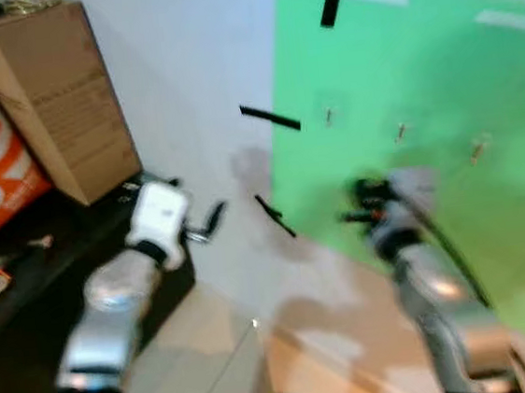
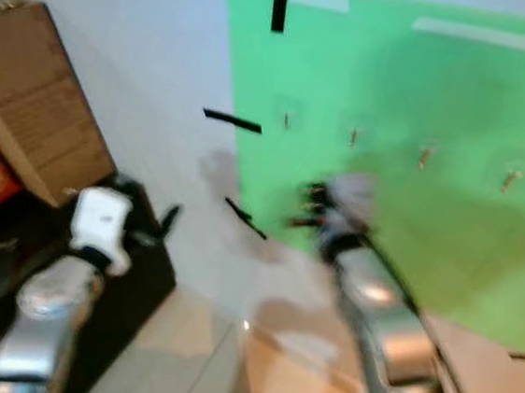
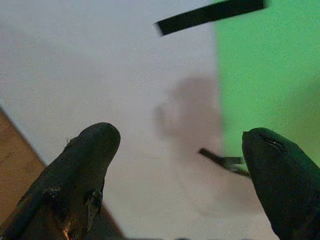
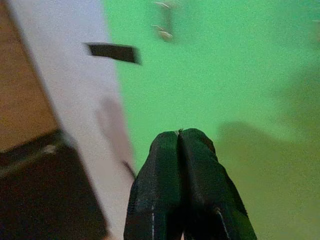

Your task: Hang keys on a hook

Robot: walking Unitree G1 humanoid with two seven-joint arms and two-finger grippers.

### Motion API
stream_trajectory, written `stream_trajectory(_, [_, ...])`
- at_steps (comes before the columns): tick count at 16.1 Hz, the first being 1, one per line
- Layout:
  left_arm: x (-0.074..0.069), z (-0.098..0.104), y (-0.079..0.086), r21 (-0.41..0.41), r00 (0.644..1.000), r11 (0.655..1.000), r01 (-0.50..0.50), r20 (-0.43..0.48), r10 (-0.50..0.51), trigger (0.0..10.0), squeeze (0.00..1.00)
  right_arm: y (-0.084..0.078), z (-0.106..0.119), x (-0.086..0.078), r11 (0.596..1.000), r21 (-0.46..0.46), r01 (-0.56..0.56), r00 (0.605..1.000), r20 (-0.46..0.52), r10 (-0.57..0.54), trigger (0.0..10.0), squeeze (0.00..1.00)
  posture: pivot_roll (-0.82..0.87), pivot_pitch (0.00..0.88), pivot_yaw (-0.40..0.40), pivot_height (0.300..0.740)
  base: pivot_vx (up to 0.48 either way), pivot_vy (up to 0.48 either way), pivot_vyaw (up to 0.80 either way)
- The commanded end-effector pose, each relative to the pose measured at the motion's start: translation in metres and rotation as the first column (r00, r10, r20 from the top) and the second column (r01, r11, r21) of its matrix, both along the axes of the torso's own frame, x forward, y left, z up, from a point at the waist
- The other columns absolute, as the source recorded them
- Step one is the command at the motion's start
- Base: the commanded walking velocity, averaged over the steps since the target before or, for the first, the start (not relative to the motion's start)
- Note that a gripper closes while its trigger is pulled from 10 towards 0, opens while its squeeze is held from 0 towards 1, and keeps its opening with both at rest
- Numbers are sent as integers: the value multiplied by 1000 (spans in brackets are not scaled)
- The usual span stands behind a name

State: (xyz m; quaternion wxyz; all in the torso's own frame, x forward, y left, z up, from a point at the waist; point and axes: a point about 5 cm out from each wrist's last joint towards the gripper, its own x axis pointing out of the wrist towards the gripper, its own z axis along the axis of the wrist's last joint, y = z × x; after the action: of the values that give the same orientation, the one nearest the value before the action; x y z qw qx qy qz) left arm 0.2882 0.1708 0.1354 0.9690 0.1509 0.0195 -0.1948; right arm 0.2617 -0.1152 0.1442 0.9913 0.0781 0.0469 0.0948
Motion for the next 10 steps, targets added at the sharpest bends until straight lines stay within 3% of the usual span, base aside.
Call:
stream_trajectory(1, [-1, 3, -13, -18, 998, 998, 63, 13, -63, 10000, 0, -7, 3, -1, 1000, -2, -9, 1000, 22, 9, 10000, 0, -39, 0, -22, 740, 0, 0, 0])
stream_trajectory(10, [-7, 8, -18, -24, 964, 965, 263, -27, -263, 10000, 0, 20, 34, 11, 983, 7, -185, 976, 116, 183, 10000, 0, -32, 0, -24, 740, 0, 0, 0])
